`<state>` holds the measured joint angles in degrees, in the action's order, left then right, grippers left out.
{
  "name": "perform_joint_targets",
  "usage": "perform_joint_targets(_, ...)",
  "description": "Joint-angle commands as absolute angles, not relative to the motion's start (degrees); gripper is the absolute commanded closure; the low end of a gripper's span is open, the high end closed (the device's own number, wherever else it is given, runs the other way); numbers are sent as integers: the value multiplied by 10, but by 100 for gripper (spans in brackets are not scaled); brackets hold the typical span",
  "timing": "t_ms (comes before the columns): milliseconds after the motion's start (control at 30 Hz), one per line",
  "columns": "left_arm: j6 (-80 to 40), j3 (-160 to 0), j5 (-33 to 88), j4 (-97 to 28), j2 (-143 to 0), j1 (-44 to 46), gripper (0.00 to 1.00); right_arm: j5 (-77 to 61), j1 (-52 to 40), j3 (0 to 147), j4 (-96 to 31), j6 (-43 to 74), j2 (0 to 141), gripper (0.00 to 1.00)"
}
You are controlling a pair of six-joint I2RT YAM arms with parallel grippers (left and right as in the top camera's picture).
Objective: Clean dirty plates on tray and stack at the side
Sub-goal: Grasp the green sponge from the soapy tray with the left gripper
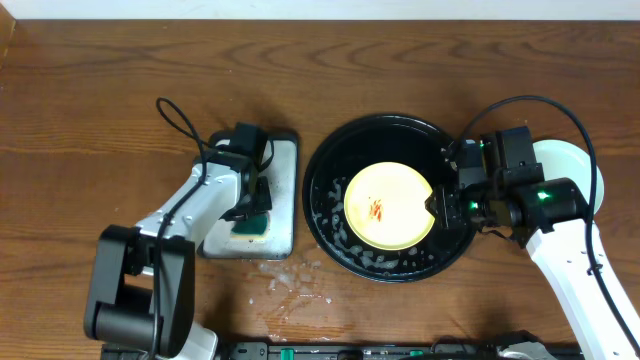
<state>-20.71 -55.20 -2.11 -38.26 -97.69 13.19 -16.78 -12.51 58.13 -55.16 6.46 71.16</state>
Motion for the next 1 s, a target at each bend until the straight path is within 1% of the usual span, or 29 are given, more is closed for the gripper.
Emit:
perform_joint_targets(0, -197, -548, -17, -383, -1006, 131, 81, -174, -129, 588, -554, 57, 709, 62)
perform_joint_targets(33, -190, -549, -17, -383, -1006, 131, 92, -174, -129, 588, -553, 57, 709, 63)
perform_joint_targets(233, -176, -581, -17, -434, -973, 131, 93, -174, -129, 588, -554, 57, 709, 64)
perform_joint_targets(267, -176, -585, -17, -442, -961, 131, 75, -174, -129, 588, -553, 57, 709, 64)
perform_joint_targets(300, -176, -585, -17, -446, -950, 131, 64, -174, -129, 588, -553, 57, 709, 64)
perform_joint_targets(333, -176, -585, -17, -450, -941, 131, 55, -174, -129, 588, -553, 57, 709, 64)
perform_joint_targets(367, -176, -585, -17, -456, -934, 131, 43, -174, -129, 588, -554, 57, 709, 64)
perform_joint_targets(400, -176, -585, -17, -462, -930, 131, 38, -174, -129, 588, -554, 57, 709, 64)
perform_joint_targets(433, -176, -585, -17, -467, -928, 131, 36, -173, -129, 588, -554, 57, 709, 64)
perform_joint_targets(533, -182, -572, -17, -470, -930, 131, 34, -163, -129, 588, -559, 57, 709, 64)
perform_joint_targets(567, -184, -563, -16, -462, -932, 131, 35, -158, -129, 588, -562, 57, 709, 64)
perform_joint_targets(700, -185, -498, 11, -366, -948, 131, 53, -152, -129, 578, -561, 57, 710, 64)
perform_joint_targets(733, -184, -489, 10, -351, -949, 131, 61, -151, -128, 575, -557, 58, 712, 64)
perform_joint_targets(767, -185, -485, 9, -342, -950, 131, 73, -146, -128, 572, -555, 63, 715, 64)
perform_joint_targets(833, -184, -485, 9, -339, -950, 131, 91, -130, -128, 565, -550, 77, 720, 64)
perform_joint_targets(867, -184, -489, 9, -340, -950, 131, 92, -122, -128, 561, -545, 82, 724, 64)
perform_joint_targets(967, -184, -507, 9, -355, -949, 131, 93, -107, -128, 540, -518, 82, 733, 64)
